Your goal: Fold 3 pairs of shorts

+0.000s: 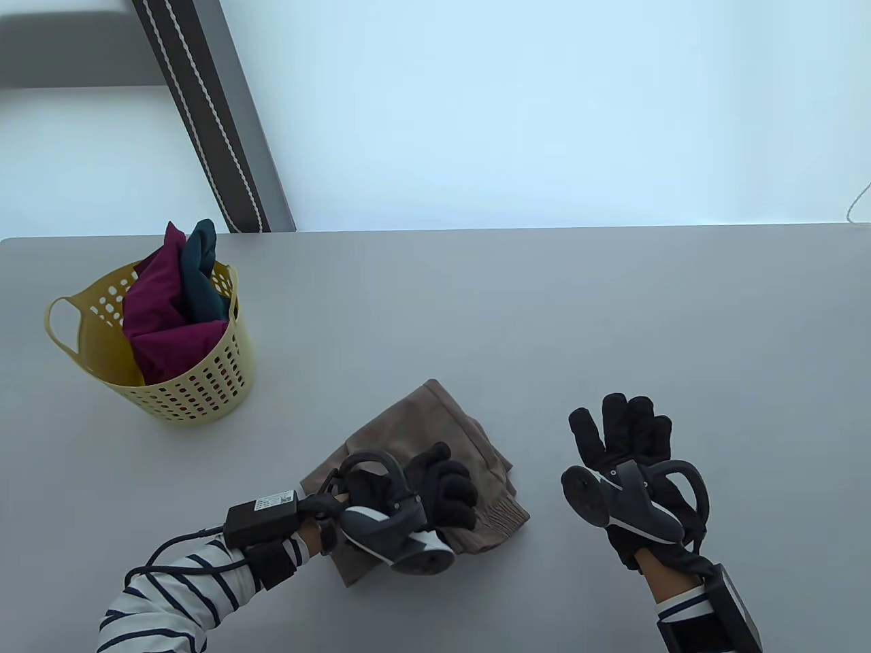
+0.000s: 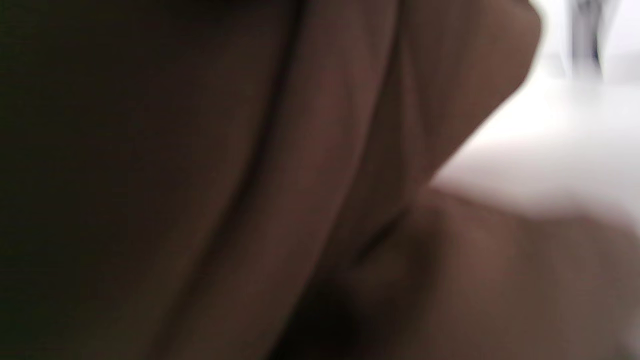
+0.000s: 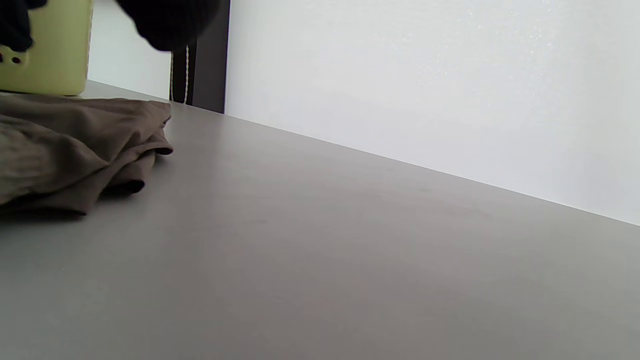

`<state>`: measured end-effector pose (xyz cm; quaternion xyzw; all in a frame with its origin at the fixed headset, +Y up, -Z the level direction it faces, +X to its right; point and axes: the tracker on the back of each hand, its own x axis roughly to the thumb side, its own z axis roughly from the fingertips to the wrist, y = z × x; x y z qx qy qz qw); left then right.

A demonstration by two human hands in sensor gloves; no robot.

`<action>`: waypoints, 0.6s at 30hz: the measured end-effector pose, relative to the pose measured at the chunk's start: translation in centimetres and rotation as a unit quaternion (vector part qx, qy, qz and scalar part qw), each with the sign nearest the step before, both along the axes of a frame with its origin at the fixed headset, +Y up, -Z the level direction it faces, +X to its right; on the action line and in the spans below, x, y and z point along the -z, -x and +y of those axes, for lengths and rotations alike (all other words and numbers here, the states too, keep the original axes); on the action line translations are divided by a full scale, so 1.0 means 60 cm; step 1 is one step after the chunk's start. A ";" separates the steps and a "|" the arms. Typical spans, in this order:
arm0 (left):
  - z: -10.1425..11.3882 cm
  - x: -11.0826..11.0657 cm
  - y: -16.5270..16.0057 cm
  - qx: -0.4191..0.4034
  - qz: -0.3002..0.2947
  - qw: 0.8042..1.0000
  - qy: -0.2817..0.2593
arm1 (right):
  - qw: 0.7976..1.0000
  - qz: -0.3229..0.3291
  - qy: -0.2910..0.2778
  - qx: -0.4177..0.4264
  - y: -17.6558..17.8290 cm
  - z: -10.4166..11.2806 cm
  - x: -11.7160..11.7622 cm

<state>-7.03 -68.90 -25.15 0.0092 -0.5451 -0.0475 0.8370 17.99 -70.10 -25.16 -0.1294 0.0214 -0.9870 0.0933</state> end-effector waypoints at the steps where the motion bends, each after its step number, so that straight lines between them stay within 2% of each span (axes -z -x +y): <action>1: 0.020 0.018 0.004 -0.032 0.017 0.998 0.047 | 1.000 0.001 -0.003 0.003 0.000 0.003 -0.001; 3: 0.064 0.077 0.025 -0.126 0.075 0.975 0.169 | 1.000 0.001 -0.006 0.009 0.000 0.006 -0.002; 4: 0.074 0.099 0.031 -0.145 0.089 0.963 0.208 | 1.000 0.001 -0.006 0.009 0.000 0.006 -0.002; 6: 0.084 0.158 0.054 -0.190 0.135 0.926 0.297 | 1.000 0.001 -0.005 0.009 -0.001 0.005 -0.001; 8: 0.067 0.222 0.083 -0.217 0.203 0.887 0.353 | 1.000 -0.001 -0.001 0.007 -0.002 0.004 0.000; 11: 0.023 0.282 0.121 -0.229 0.298 0.847 0.376 | 1.000 -0.003 0.005 0.007 -0.004 0.001 0.002; 12: 0.010 0.294 0.130 -0.225 0.324 0.839 0.376 | 1.000 -0.003 0.005 0.007 -0.004 0.000 0.002; 13: -0.014 0.311 0.145 -0.199 0.381 0.828 0.359 | 1.000 -0.004 0.006 0.008 -0.004 0.001 0.002; 15: -0.035 0.325 0.159 -0.140 0.479 0.812 0.303 | 1.000 -0.004 0.006 0.007 -0.004 0.001 0.002; 16: -0.041 0.332 0.169 -0.088 0.558 0.792 0.231 | 1.000 -0.005 0.005 0.008 -0.004 0.002 0.002; 17: -0.040 0.337 0.173 -0.058 0.590 0.786 0.174 | 1.000 -0.005 0.005 0.008 -0.004 0.001 0.002; 18: -0.037 0.341 0.176 -0.043 0.603 0.783 0.145 | 1.000 -0.005 0.005 0.009 -0.004 0.001 0.002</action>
